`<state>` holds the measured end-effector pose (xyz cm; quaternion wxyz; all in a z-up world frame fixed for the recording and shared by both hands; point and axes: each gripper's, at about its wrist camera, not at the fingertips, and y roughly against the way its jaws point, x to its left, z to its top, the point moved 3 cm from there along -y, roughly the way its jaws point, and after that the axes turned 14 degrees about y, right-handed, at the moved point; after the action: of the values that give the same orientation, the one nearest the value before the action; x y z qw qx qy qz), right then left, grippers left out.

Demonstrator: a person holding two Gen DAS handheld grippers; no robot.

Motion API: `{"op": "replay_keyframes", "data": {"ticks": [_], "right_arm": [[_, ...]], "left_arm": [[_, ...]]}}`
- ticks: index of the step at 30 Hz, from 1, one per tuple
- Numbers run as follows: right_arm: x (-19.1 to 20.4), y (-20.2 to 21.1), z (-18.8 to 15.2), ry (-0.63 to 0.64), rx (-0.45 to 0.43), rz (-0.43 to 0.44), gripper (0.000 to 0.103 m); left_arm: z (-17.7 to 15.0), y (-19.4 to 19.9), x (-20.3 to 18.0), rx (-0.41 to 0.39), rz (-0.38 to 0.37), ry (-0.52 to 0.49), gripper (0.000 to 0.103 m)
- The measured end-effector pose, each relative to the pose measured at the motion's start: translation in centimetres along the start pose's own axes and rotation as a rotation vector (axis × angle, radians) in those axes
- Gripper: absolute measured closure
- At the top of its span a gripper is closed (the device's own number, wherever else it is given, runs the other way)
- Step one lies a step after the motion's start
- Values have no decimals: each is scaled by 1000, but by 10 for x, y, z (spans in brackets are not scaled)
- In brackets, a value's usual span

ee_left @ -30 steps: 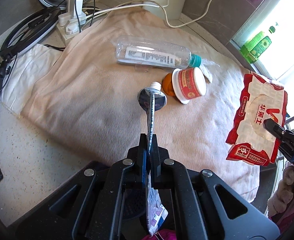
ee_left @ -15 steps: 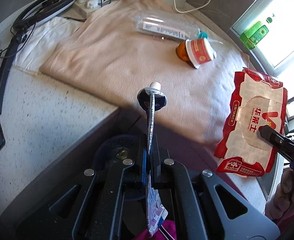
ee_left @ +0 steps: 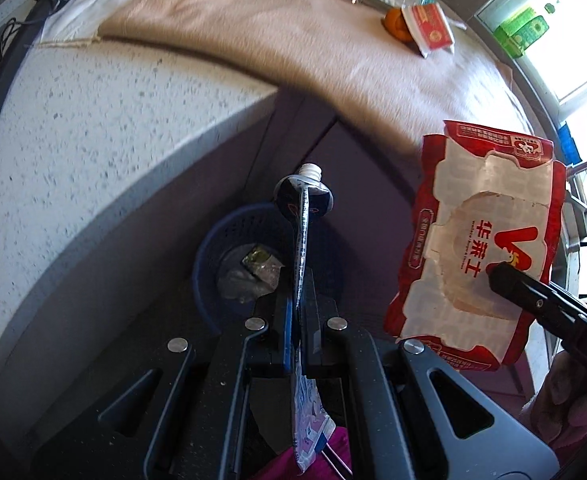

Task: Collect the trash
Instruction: 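Carry the toothpaste box and red wrapper with both tools over the wastebasket, then open both tools to drop the box and wrapper into the basket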

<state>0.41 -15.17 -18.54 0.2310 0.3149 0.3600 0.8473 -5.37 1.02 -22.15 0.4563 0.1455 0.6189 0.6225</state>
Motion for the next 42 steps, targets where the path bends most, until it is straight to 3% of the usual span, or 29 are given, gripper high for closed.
{"op": "replay_keyframes", "data": {"ticks": [19, 25, 33, 38, 42], "right_arm": [[13, -86, -36, 137, 150, -132, 94], [13, -106, -40, 189, 179, -164, 94], [12, -129, -39, 222, 201, -190, 94], [9, -138, -40, 224, 222, -207, 81], [6, -140, -39, 212, 231, -207, 79]], "left_arm": [[-14, -79, 23, 106, 93, -5, 103], [-10, -94, 28, 146, 126, 2, 103], [-9, -101, 28, 141, 135, -6, 103], [-5, -100, 27, 137, 149, -22, 98], [-3, -92, 27, 123, 159, -28, 98]]}}
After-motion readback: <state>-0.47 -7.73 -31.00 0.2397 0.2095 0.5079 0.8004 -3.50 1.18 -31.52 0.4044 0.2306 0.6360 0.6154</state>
